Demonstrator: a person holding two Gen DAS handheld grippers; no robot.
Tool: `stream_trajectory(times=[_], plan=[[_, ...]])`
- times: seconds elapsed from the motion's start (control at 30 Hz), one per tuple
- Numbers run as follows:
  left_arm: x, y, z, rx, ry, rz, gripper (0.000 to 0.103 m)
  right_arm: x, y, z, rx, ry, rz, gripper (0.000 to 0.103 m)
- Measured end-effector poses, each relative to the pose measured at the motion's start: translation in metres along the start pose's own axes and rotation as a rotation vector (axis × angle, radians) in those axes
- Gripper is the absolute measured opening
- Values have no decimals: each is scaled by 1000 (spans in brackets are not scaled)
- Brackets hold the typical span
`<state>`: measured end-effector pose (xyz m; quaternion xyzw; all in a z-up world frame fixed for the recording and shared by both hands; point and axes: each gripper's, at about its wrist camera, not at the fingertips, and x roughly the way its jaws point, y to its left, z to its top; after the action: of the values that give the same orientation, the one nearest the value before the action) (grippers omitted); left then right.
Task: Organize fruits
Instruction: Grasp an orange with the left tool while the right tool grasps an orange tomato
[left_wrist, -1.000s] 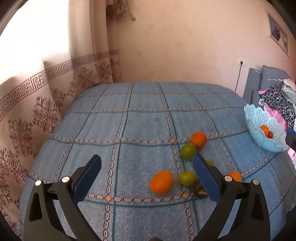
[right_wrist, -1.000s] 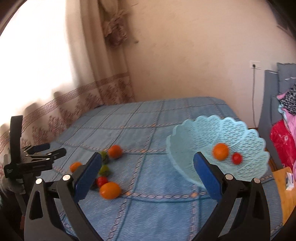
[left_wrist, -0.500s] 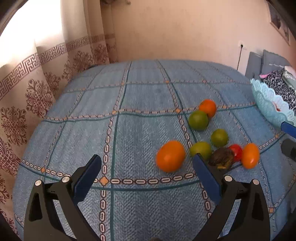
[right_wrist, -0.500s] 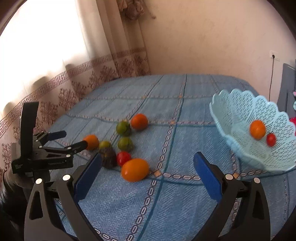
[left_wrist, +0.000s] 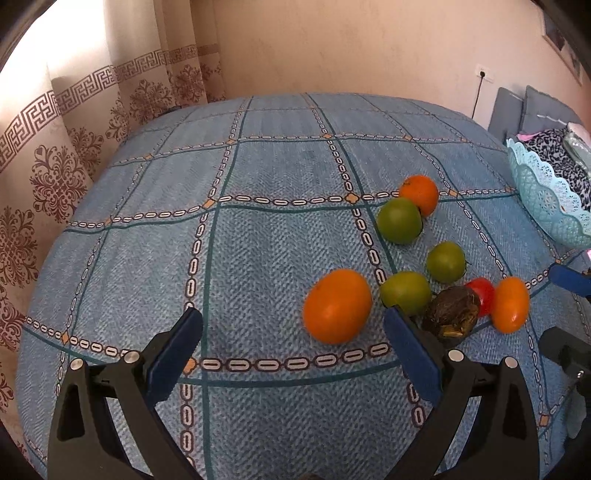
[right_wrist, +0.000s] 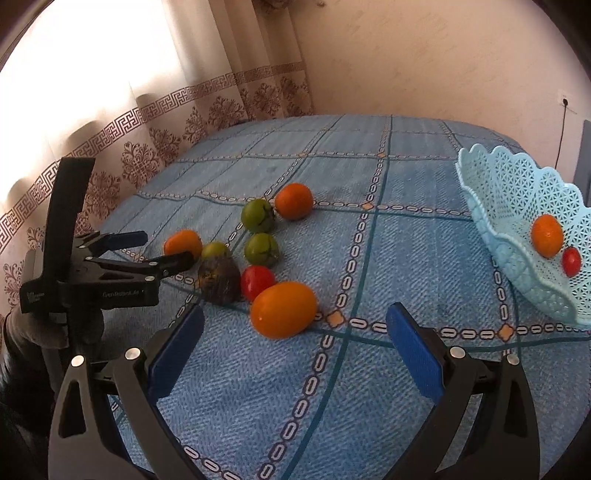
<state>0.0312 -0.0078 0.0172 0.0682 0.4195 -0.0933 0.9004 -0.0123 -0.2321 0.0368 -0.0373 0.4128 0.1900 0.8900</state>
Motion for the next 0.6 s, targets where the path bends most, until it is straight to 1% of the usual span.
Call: stream_trajectory(times=[0.1, 0.2, 0.27, 0.3, 0.33, 0.37, 0.4, 0.43, 0.47, 0.53, 0.6], plan=[[2, -2, 1, 8, 6, -10, 95, 4, 1, 1, -4, 16, 4, 100], [4, -4, 0, 16, 17, -21, 83, 7, 1, 1, -9, 24, 10, 100], [7, -4, 0, 15, 29, -28, 73, 9, 1, 1, -12, 31, 14, 98], [8, -4, 0, 14, 29, -28, 71, 11, 2, 2, -13, 35, 15, 93], [7, -3, 0, 13, 25, -34, 67, 12, 1, 2, -12, 41, 16, 87], [7, -3, 0, 13, 21, -46, 60, 14, 1, 2, -10, 47, 18, 85], [6, -3, -1, 14, 17, -62, 58, 16, 0, 3, -6, 53, 22, 80], [6, -3, -1, 15, 16, -70, 52, 18, -1, 4, -1, 60, 27, 77], [5, -4, -1, 18, 14, -86, 46, 18, -1, 4, 1, 63, 31, 76], [4, -6, -1, 20, 13, -109, 38, 21, -2, 5, 3, 68, 38, 70], [3, -8, -1, 20, 10, -116, 36, 21, -1, 5, 2, 73, 42, 66]])
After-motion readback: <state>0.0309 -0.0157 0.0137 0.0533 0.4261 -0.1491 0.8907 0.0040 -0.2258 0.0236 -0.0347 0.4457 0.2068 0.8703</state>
